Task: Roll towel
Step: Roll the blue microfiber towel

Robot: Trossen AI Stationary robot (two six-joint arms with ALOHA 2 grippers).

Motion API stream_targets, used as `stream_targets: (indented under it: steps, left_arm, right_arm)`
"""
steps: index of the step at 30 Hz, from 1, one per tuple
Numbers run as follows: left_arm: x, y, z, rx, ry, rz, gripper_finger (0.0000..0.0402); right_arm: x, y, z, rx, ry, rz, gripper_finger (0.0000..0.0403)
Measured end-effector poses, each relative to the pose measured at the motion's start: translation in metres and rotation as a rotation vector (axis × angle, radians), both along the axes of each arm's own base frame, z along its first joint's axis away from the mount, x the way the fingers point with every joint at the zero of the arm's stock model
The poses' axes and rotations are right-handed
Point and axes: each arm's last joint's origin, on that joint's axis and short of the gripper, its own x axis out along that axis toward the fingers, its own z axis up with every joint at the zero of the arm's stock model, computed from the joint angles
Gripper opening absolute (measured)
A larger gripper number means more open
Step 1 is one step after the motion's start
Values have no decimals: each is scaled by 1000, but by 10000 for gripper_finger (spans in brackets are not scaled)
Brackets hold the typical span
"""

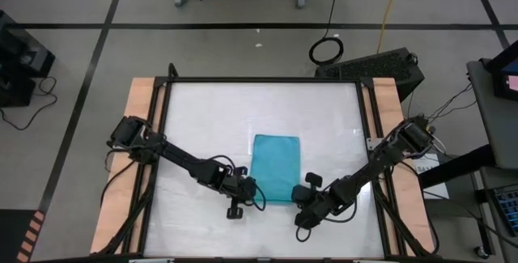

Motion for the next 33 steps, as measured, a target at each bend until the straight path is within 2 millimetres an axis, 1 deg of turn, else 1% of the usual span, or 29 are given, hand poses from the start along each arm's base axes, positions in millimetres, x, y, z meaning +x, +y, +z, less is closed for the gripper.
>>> stream_targets:
  steps: [3,9,16,20,25,29,33]
  left_arm:
    - [1,2,-4,37,3,23,3]
    - [3,1,-19,60,41,27,4]
    - [3,1,-22,70,47,25,7]
    - [3,1,-22,74,49,26,22]
    - [3,3,-23,63,56,27,38]
    - [4,3,-22,57,60,25,40]
    - [5,5,-22,49,63,29,40]
  right_arm:
    - [-2,-3,-5,8,8,-12,0]
    - [-4,-7,-10,32,15,-23,4]
    - [-6,-9,-13,30,27,-22,28]
    - [-6,-10,-13,-6,27,-6,57]
    - [-10,-7,-10,-55,26,67,113]
    - [-20,-6,1,-128,13,100,147]
    - [-34,-1,17,-218,-31,149,158]
